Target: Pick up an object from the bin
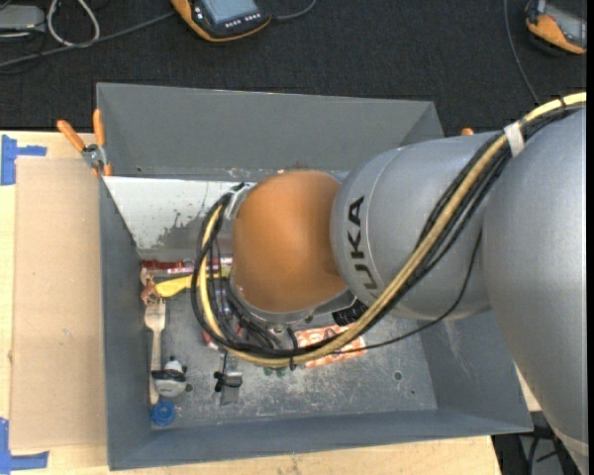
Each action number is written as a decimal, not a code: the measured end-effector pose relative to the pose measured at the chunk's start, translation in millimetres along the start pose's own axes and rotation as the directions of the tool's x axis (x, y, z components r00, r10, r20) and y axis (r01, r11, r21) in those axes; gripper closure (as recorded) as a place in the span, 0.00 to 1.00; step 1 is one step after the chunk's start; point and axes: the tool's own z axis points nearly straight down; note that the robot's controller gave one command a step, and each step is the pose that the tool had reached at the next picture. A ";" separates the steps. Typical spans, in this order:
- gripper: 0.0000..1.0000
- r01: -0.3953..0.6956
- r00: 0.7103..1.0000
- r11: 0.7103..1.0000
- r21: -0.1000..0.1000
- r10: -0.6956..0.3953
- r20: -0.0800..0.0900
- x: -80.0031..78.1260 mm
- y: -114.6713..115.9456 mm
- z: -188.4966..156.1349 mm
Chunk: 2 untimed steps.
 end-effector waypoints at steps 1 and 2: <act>0.00 -0.003 1.000 1.000 -0.002 0.003 0.007 -2.4 -1.3 -4.2; 0.00 -0.031 1.000 1.000 0.000 0.031 0.002 -42.7 -82.1 50.8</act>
Offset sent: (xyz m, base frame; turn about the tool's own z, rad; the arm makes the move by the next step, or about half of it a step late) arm 0.0409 -0.0783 -0.0477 0.0279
